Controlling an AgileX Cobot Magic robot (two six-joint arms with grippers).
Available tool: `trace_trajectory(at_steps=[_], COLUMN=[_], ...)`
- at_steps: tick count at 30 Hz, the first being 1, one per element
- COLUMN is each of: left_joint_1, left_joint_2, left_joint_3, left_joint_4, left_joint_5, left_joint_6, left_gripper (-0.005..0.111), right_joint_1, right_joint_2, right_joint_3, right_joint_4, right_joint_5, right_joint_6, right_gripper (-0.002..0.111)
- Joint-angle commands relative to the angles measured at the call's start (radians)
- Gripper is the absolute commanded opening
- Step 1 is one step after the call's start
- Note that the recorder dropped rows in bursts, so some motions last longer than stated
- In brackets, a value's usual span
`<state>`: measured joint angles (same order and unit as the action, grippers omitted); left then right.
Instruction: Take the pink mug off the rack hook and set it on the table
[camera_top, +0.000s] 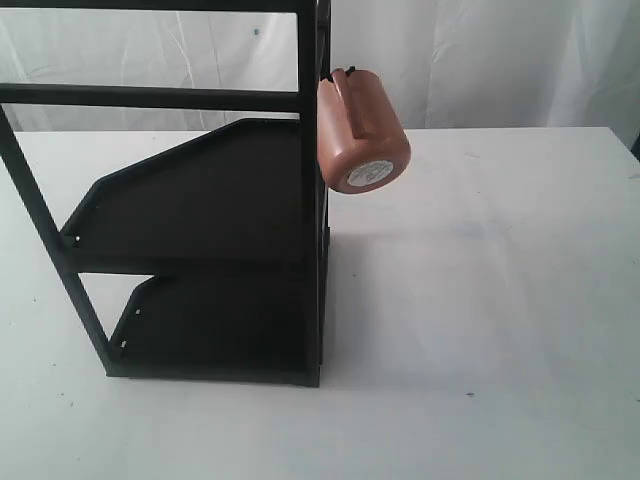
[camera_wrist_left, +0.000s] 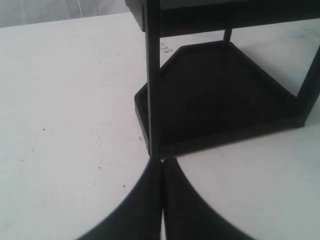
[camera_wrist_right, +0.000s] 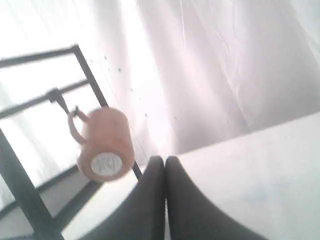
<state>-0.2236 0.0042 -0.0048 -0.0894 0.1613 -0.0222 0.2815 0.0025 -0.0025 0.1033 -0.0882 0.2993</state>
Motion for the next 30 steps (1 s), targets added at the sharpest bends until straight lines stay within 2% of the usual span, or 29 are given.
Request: trace_trajectory(at_steps=[1,5,9,14,18,22,24,25,28,29,30], left_joint_1=[0.003,0.003,0.003,0.003,0.003,0.003,0.003,0.003,0.003,0.003,0.003], left_joint_2=[-0.004,-0.004,-0.004,-0.004,-0.004,-0.004,-0.004,-0.004,-0.004,-0.004,-0.004], left_joint_3=[0.005,0.005,0.005,0.005,0.005,0.005,0.005,0.005,0.005,0.005,0.005], left_joint_4=[-0.007,-0.007,-0.007,-0.007,-0.007,-0.007,-0.007,-0.007,-0.007,-0.007,-0.007], left_joint_5=[0.004,0.004,0.004,0.004,0.004,0.004,0.004,0.004,0.004,0.004,0.004], left_joint_6=[0.000,0.000,0.000,0.000,0.000,0.000,0.000,0.000,0.000,0.000,0.000], left_gripper=[0.000,0.000,0.000,0.000,0.000,0.000,0.000,0.000,0.000,0.000,0.000], right_joint_1=[-0.003,-0.003,-0.003,-0.003,-0.003,-0.003,-0.003,-0.003,0.003,0.023,0.032], right_joint_2=[-0.003,-0.003,0.031,0.248,0.465,0.647,0.730,0.765,0.894,0.983,1.011], right_joint_3=[0.003,-0.027,-0.222,-0.525,-0.684,-0.751,-0.758,-0.762,-0.776,-0.786,-0.793], right_joint_4=[0.036,0.036,-0.037,-0.038,0.072,0.382,0.626,0.745,1.029,1.172,1.218], right_joint_5=[-0.170,-0.182,0.116,0.532,0.648,0.582,0.532,0.521,0.546,0.559,0.559], right_joint_6=[0.028,0.079,0.031,-0.313,-0.560,-0.929,-1.187,-1.319,-1.622,-1.785,-1.841], right_gripper=[0.000,0.000,0.000,0.000,0.002,0.027,0.044,0.048,0.051,0.051,0.051])
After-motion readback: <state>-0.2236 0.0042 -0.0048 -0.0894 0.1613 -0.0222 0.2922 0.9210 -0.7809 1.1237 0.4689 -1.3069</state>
